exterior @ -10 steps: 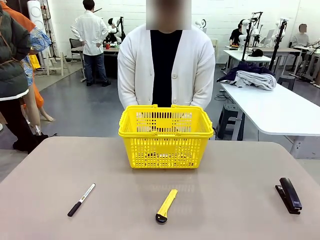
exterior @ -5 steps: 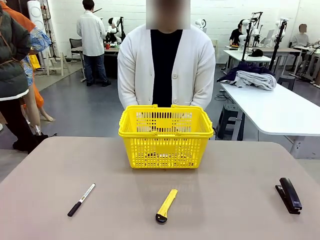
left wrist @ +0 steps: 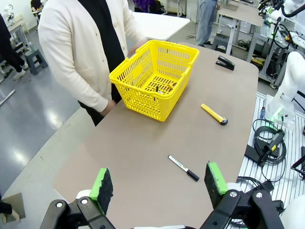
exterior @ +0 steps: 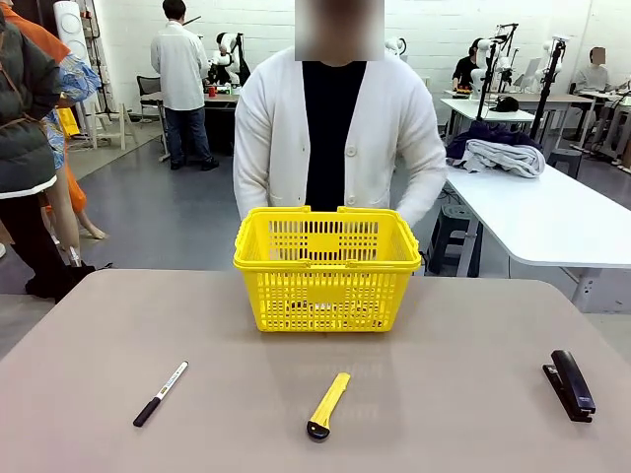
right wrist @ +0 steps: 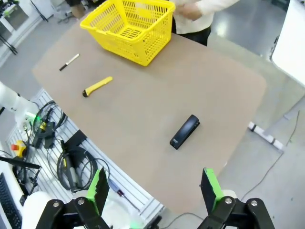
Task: Place the items the person wants into the basket.
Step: Pick up the item the person points to and place it in the Market Basket.
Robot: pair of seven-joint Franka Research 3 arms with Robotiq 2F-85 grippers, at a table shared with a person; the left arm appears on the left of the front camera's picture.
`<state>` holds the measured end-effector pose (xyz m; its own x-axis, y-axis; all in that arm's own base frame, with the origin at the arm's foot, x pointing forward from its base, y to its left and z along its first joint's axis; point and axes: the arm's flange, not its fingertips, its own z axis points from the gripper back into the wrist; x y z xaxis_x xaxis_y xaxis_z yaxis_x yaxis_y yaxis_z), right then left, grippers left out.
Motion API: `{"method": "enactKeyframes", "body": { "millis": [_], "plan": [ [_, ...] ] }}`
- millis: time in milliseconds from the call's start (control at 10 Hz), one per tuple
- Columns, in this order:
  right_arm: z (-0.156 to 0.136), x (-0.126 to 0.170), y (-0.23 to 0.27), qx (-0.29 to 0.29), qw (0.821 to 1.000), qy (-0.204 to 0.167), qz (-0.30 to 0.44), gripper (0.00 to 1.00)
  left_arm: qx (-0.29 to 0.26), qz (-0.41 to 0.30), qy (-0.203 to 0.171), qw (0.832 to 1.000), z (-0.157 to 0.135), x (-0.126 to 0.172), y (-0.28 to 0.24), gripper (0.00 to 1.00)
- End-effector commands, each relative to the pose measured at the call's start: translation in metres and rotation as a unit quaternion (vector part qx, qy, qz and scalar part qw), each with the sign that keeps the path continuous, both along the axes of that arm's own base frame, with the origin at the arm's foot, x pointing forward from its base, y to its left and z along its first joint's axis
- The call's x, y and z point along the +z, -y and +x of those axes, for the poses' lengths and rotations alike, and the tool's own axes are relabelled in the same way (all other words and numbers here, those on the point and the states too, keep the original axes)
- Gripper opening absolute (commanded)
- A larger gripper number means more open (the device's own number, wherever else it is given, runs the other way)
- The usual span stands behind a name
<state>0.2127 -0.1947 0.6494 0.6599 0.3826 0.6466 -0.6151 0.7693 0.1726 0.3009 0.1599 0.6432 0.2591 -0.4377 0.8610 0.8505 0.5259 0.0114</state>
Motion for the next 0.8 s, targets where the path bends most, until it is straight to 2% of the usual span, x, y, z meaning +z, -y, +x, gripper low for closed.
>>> {"method": "enactKeyframes", "body": {
  "millis": [0,700],
  "plan": [
    [-0.0063,-0.0020,0.0033,0.002,1.000,0.004,0.007,1.00,-0.005,0.000,-0.002,1.000,-0.0002,0.0018,0.0002,1.00],
    [-0.0063,-0.0020,0.0033,0.002,1.000,0.004,0.007,1.00,-0.005,0.000,-0.002,1.000,-0.0002,0.0018,0.0002,1.00]
  ]
}}
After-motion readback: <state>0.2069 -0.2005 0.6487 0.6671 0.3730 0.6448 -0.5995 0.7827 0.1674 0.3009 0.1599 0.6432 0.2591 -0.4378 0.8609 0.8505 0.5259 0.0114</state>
